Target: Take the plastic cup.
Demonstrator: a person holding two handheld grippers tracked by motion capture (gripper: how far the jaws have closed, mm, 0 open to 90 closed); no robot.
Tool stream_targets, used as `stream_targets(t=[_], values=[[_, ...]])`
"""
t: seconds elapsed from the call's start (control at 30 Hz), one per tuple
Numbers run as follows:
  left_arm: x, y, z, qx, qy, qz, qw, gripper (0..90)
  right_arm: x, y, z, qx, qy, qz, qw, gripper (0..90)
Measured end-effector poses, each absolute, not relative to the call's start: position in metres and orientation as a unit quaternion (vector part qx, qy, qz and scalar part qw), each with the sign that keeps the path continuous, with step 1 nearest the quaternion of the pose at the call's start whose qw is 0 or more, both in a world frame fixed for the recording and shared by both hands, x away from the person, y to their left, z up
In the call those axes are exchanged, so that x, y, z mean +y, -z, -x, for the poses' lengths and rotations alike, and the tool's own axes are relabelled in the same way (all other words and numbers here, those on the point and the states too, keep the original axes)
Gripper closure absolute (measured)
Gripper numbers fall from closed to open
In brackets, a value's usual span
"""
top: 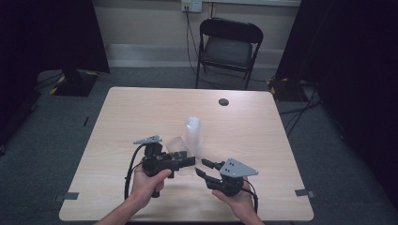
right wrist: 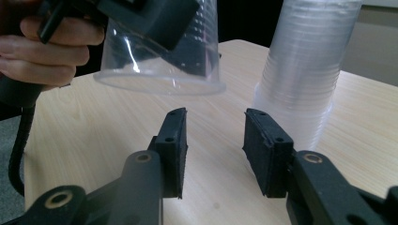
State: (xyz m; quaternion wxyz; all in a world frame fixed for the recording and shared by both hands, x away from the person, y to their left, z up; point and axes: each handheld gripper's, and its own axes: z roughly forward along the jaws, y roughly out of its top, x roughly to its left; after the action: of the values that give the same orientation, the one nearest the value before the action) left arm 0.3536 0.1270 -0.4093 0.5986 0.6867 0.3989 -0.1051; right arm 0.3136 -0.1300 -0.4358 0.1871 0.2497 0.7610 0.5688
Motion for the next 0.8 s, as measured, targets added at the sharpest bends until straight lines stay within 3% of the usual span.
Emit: stream_targets(t=[0.3,0.8], values=[[0.122,0.417,-0.352,0.411,0.175,-0.656,0.608,35.5,-0.132,0.431,-0.311,0.744,-0.593,-0.236,0.197,64.3],[0.105,0.416,-0.341,0.394,0.214,-0.652,0.611,35.5,-0.126,0.428,-0.307,0.727,-0.61,-0.227,0.22,67.7]])
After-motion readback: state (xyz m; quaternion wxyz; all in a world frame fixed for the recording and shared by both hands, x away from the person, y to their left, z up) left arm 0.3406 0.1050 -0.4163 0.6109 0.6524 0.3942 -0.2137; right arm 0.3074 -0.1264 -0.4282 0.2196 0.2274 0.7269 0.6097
